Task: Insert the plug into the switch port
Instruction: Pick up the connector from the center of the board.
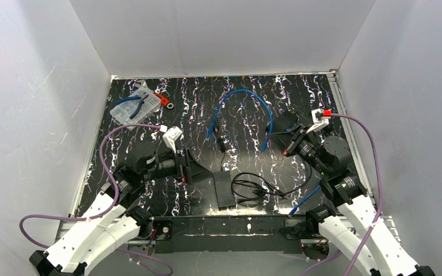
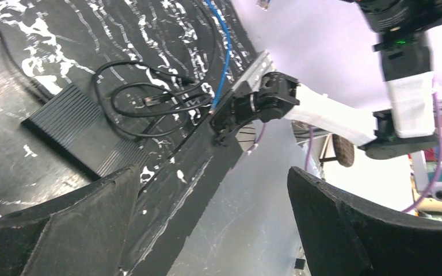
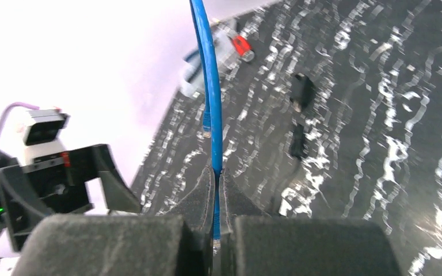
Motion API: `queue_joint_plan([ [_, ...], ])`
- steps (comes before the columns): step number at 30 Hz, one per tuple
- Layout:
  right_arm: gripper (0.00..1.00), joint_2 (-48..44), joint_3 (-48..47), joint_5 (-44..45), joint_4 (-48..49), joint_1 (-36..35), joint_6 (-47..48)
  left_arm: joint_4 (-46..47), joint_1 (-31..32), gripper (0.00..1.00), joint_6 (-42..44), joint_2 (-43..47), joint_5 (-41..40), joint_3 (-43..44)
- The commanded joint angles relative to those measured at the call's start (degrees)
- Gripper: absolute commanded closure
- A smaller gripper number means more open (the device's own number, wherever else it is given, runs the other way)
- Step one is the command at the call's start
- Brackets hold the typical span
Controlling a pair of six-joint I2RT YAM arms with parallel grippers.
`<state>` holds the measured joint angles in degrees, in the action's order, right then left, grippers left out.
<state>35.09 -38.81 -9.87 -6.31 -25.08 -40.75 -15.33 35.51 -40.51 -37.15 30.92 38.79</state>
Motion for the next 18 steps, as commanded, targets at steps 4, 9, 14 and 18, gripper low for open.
queue_joint_plan([
  [4,0.99,-2.6,4.2,-3.3,25.1,-2.9,-6.8,11.3,0.2,0.00,-7.3,-0.7,7.5,1.2],
  [9,0.99,-1.2,6.1,-3.7,37.8,-5.6,-7.9,18.8,0.2,0.00,-12.1,-2.3,10.2,0.8],
  [14,0.99,1.7,6.6,-3.7,49.9,-8.7,-8.4,27.2,0.2,0.00,-17.5,-4.2,11.8,0.3],
  [18,0.99,4.3,7.3,-2.8,58.8,-10.6,-9.4,35.1,0.2,0.01,-21.4,-4.6,12.1,-0.8],
])
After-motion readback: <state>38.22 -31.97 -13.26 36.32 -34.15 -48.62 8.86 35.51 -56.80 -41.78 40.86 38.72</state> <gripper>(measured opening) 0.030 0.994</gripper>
